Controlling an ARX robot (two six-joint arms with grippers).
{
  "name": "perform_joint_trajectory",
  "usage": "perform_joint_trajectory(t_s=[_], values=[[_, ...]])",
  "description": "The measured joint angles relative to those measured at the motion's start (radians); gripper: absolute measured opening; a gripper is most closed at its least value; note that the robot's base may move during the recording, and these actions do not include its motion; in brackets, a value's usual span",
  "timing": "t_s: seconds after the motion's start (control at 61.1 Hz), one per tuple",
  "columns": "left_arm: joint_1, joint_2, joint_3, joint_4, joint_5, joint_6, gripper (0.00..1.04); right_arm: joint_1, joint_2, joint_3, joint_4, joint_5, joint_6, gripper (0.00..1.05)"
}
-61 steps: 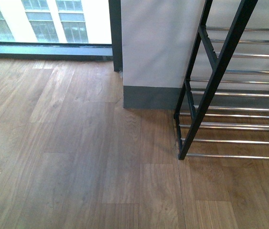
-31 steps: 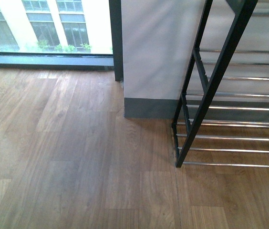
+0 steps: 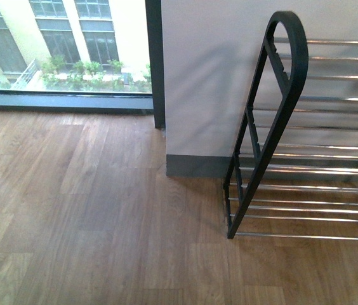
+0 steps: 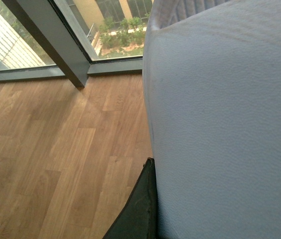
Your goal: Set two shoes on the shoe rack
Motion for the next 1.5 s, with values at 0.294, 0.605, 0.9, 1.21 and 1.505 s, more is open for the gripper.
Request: perform_joint_trajectory(t_s=[0.294, 0.605, 0.9, 1.21, 1.505], values=[[0.000, 0.000, 0.000, 0.000, -0.001, 0.000, 0.02, 0.000, 0.000, 0.000, 0.000, 0.001, 0.000, 0.02], [0.000, 0.000, 0.000, 0.000, 0.000, 0.000, 0.02, 0.000, 0.000, 0.000, 0.000, 0.000, 0.000, 0.02], [0.000, 0.000, -0.001, 0.000, 0.000, 0.000, 0.02, 0.000, 0.000, 0.000, 0.000, 0.000, 0.000, 0.02], [0.000, 0.000, -0.001, 0.000, 0.000, 0.000, 0.02, 0.000, 0.000, 0.000, 0.000, 0.001, 0.000, 0.02], [0.000, 0.000, -0.001, 0.000, 0.000, 0.000, 0.02, 0.060, 0.166, 0.071, 0.210, -0.127, -0.112, 0.02]])
